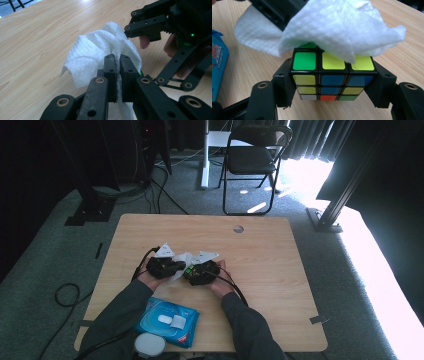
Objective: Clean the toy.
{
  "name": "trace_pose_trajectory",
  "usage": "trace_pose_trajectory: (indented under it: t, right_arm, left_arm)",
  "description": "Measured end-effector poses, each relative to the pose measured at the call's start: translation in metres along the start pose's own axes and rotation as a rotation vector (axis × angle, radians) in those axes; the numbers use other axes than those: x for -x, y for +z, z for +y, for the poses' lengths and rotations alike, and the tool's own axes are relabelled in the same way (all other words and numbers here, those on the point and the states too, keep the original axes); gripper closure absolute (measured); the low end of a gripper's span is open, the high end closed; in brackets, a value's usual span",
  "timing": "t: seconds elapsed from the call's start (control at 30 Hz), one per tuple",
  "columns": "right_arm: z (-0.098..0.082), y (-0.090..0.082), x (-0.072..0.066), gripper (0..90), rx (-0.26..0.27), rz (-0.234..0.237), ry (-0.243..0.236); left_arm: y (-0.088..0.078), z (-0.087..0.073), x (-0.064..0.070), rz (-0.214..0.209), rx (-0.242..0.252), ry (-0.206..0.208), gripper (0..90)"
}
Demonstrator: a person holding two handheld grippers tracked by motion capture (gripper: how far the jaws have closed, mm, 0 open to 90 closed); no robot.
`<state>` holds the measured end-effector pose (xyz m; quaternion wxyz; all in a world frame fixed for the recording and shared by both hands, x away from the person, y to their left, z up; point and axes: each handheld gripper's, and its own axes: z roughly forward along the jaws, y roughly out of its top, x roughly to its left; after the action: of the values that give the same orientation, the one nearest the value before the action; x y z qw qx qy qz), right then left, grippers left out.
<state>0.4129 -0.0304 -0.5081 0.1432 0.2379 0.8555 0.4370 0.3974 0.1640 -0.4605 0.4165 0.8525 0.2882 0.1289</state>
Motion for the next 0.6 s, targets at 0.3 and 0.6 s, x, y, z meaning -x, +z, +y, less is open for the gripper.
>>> trace_pose_trajectory:
  t: [0.3,0.6]
  right_arm:
    - [0.000,0.001,0.002,34.2,0.002,-0.014,0.023]
    - [0.000,0.000,0.004,34.3,0.005,-0.017,0.029]
  left_arm:
    - [0.004,0.003,0.010,-0.038,-0.011,0.026,85.6]
    - [0.005,0.005,0.014,-0.056,-0.010,0.039,85.5]
